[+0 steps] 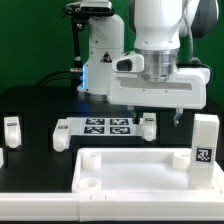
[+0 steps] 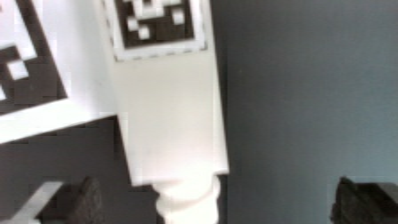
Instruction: Assemble desk
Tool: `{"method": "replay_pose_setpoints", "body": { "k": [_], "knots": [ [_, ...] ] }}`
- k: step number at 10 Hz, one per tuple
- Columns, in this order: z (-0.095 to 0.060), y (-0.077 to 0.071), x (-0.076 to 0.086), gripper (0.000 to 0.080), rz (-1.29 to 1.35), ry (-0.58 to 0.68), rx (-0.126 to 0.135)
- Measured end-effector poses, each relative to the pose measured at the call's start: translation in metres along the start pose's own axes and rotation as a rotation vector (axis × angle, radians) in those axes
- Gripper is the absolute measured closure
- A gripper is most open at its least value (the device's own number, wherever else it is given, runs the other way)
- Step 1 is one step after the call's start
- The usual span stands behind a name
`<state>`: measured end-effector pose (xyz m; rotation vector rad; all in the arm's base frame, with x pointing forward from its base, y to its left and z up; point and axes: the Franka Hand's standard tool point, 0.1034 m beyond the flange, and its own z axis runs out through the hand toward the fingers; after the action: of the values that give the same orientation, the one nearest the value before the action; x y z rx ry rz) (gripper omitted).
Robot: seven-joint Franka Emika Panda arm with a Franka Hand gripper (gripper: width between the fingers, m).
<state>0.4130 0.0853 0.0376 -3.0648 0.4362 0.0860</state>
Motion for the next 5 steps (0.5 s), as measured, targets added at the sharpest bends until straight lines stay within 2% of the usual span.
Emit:
{"method": "replay_pose_setpoints", "body": {
  "k": [2,4,5],
  "knots": [
    [0.005,0.003,-0.005,0.0150,-0.002,-0.012,-0.008],
    [0.023,0.014,-0.025,0.0150,0.007,-0.062,-0.038],
    [0.029,0.015,-0.031,0.0150,0.008,-0.062,-0.043]
  ]
}}
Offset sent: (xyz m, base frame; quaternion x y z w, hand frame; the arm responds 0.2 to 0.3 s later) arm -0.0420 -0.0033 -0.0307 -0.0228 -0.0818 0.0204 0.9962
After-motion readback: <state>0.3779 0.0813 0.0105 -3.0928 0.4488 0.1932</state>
